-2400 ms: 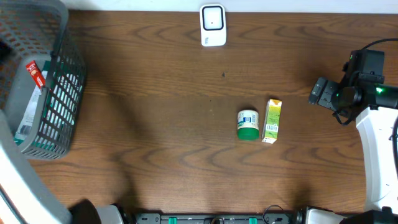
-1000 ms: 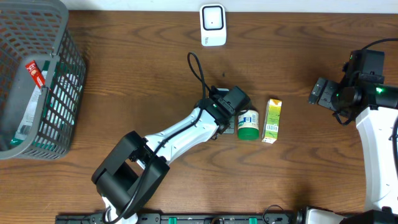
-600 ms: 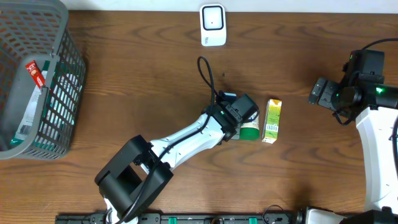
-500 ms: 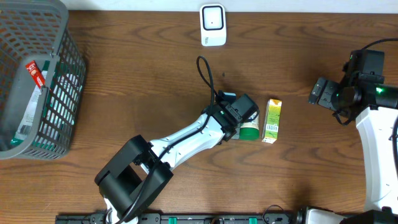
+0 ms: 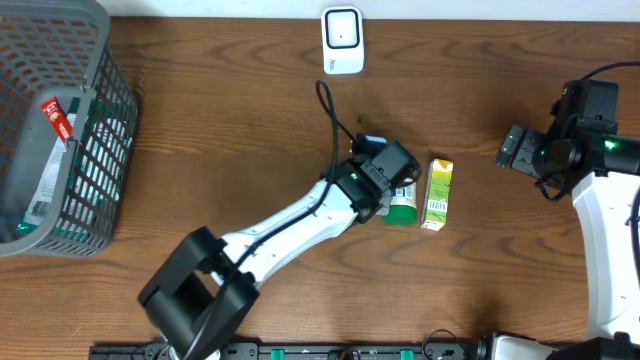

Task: Scan the item barcode
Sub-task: 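Carry the Kleenex pack with the left gripper and set it left of the jar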

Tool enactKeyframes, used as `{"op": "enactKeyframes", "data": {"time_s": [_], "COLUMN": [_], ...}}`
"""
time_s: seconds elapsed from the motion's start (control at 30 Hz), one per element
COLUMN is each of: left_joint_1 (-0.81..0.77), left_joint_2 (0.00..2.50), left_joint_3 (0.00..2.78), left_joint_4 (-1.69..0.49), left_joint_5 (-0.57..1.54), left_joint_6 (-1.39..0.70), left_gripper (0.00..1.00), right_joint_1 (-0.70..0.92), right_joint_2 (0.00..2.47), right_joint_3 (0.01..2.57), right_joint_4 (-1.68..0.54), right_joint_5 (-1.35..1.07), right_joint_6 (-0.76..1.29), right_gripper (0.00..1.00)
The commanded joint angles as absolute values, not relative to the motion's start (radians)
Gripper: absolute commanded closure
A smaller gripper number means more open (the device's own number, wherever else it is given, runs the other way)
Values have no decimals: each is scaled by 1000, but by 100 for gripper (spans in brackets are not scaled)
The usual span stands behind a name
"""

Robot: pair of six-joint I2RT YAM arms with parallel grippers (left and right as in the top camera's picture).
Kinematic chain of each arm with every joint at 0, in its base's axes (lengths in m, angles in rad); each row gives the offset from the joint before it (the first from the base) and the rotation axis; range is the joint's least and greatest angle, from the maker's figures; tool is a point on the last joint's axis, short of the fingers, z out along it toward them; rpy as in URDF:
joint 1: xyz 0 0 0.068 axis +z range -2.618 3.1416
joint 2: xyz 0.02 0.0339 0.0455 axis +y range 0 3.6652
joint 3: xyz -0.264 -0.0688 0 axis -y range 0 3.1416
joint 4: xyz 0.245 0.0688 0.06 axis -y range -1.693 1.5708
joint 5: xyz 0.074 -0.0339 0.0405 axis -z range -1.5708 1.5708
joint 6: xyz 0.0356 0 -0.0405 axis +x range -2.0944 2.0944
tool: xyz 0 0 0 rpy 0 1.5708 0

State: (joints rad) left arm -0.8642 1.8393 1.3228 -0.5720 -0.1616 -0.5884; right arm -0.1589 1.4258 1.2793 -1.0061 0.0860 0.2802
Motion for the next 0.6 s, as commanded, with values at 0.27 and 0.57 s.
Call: {"op": "enactKeyframes", "data": {"time_s": [0.27,0.57], "left_joint_1": [-669,-644], "left_joint_2": [1808,1914], "left_joint_3": [1343,1332], "left_joint_4": [-670,-650], "left_joint_5": [-189,-25], "left_joint_6": [-540,-442], "left_gripper": [93,93], "right_joint_1": [-163,-163], "right_joint_2": [1420,1420], "right_joint_3": [1282,1282], "right_joint_4": [-1007,-1007], "right_joint_5": [97,97], "right_joint_6": [273,272], "right_gripper": [1,1]}}
